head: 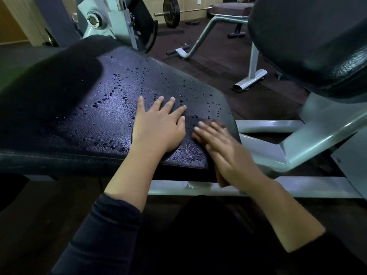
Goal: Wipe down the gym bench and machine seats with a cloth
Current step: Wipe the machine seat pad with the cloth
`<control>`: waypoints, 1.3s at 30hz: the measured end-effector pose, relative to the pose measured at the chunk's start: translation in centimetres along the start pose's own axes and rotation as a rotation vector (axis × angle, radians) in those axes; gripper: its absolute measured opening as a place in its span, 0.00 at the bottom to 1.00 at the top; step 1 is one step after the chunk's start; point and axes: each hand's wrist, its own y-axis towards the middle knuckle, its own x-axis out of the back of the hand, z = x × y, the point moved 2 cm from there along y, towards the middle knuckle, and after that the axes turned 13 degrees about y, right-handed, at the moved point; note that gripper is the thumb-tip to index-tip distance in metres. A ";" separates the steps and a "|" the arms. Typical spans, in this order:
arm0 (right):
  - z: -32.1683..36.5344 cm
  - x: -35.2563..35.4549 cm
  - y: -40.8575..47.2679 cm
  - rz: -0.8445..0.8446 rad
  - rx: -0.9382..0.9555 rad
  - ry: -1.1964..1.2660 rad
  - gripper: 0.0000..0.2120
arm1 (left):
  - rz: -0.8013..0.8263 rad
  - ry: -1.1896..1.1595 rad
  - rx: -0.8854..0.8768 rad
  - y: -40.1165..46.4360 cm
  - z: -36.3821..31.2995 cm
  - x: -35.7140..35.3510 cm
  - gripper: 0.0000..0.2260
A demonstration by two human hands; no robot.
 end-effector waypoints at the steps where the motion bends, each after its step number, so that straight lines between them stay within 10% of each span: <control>1: 0.9 -0.4 -0.8 0.020 0.052 -0.026 0.21 | 0.002 -0.002 -0.001 0.0 0.0 0.0 0.23; 31: -5.1 0.8 8.7 0.066 -0.089 0.029 0.23 | 0.018 -0.026 0.096 3.5 -1.6 -0.4 0.24; 39: -9.5 3.0 8.2 -0.160 -0.346 0.236 0.19 | 0.008 -0.040 0.094 3.4 -1.5 -0.4 0.24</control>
